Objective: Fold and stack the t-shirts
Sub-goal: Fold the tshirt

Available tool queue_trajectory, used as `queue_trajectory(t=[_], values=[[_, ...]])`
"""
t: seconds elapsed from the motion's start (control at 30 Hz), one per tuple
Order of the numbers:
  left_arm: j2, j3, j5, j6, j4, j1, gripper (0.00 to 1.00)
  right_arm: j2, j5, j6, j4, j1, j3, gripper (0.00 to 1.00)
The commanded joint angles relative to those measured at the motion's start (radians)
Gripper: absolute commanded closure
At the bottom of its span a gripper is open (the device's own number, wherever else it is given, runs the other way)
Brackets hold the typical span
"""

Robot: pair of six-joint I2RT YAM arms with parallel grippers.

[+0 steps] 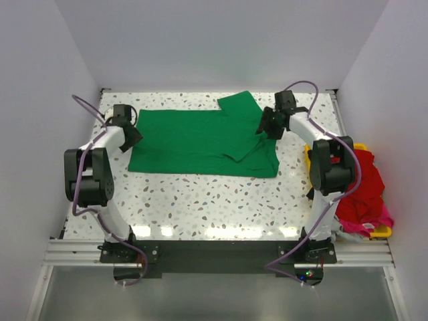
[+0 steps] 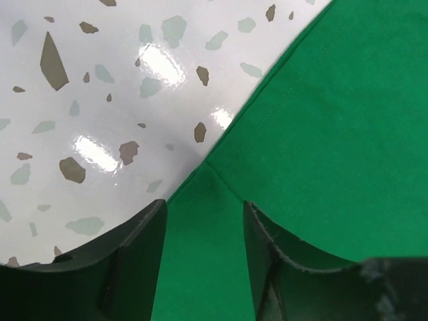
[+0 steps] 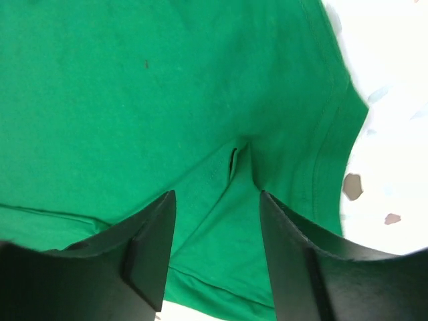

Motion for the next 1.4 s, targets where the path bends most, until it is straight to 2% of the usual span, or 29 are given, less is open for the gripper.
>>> queue_trajectory(t=[0.0, 0.23, 0.37, 0.53, 0.83, 1.37], values=[[-0.123, -0.059, 0.024, -0.001, 0.074, 0.012, 0.44, -0.057, 0.007, -0.050, -0.009, 0.000, 0.039, 0.41], [-0.286, -0.242, 0.123, -0.071, 0.175, -0.007, 0.44, -0.232, 0.021, 0.044, 0.131, 0.095, -0.229, 0.44], [-0.326, -0.326, 0.162, -0.093, 0.224, -0.031, 0.46, -0.259, 0.031, 0.111, 0.221, 0.178, -0.349, 0.44], [-0.341, -0.376, 0.168, -0.093, 0.266, -0.053, 0.47, -0.248, 0.007, 0.189, 0.342, 0.213, -0.444, 0.44], [-0.335, -0.452, 0.157, -0.093, 0.301, -0.053, 0.50, -0.226, -0.034, 0.271, 0.448, 0.218, -0.487, 0.46], [-0.323, -0.475, 0.156, -0.096, 0.310, -0.051, 0.52, -0.170, -0.007, 0.308, 0.442, 0.258, -0.455, 0.50]])
